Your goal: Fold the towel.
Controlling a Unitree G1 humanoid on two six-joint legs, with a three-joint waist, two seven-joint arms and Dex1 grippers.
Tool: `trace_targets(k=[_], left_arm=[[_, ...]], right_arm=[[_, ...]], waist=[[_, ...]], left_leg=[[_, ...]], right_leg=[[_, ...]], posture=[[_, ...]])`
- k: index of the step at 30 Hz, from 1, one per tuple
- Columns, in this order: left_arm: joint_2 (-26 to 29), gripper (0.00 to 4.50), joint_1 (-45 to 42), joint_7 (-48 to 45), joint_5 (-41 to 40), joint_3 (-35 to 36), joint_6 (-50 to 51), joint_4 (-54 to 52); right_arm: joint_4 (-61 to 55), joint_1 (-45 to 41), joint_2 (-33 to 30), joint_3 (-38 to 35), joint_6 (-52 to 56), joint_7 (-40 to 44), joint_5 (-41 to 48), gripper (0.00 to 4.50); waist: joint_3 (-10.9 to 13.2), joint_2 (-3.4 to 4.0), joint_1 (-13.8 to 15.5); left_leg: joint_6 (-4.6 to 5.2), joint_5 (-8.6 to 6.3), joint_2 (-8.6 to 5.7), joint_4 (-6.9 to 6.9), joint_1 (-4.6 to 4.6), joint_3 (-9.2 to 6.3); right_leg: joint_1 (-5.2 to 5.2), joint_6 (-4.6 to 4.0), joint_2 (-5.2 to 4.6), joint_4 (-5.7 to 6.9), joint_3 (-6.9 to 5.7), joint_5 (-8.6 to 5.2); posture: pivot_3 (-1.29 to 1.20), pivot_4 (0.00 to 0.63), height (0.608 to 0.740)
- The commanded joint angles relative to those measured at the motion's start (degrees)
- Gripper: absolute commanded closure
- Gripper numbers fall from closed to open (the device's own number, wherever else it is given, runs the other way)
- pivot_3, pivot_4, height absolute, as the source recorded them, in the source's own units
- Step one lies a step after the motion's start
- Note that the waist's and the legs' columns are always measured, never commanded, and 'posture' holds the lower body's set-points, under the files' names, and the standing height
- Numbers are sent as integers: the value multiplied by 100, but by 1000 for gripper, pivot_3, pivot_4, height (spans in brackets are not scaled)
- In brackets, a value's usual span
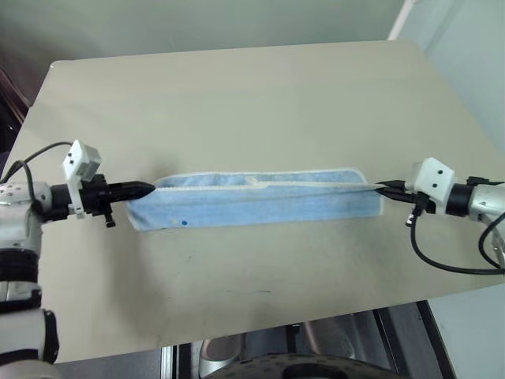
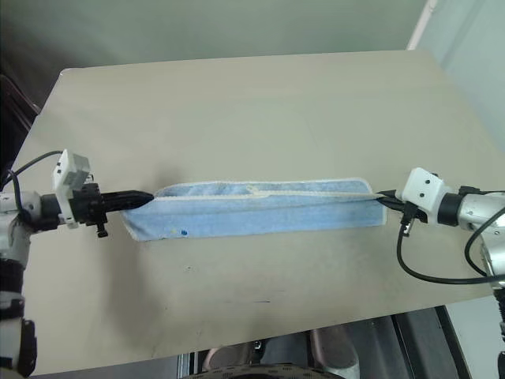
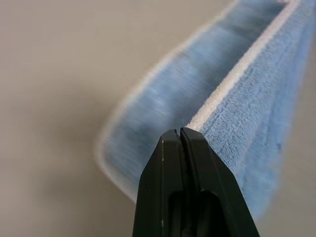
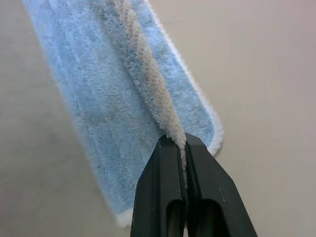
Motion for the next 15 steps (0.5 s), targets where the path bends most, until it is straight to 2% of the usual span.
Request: trace_targets(k=[1, 5, 15], left_arm=[[11, 4465, -377, 285, 426, 45, -492, 766], [-214, 4465, -830, 310, 667, -96, -774, 1387], [-643, 4465, -1607, 842, 1157, -88, -1867, 2607]], right_arm=[[676, -361, 53, -135, -61, -377, -325, 4500], [1150, -765, 299, 61, -76, -553, -476, 4500], [2147, -1396, 771, 285, -237, -956, -786, 4500]], waist=[[0, 1, -2], [0, 1, -5], [1, 2, 10]], left_leg=[[0, 0, 1, -1, 1, 0], [4, 2, 1, -2, -1, 0], [4, 3, 3, -3, -9, 0]], right_leg=[[3, 14, 0, -3, -1, 9], [5, 56, 0, -16, -1, 38], [4, 68, -3, -33, -5, 45]], posture=[[0, 150, 740], [0, 150, 740], [0, 150, 740]])
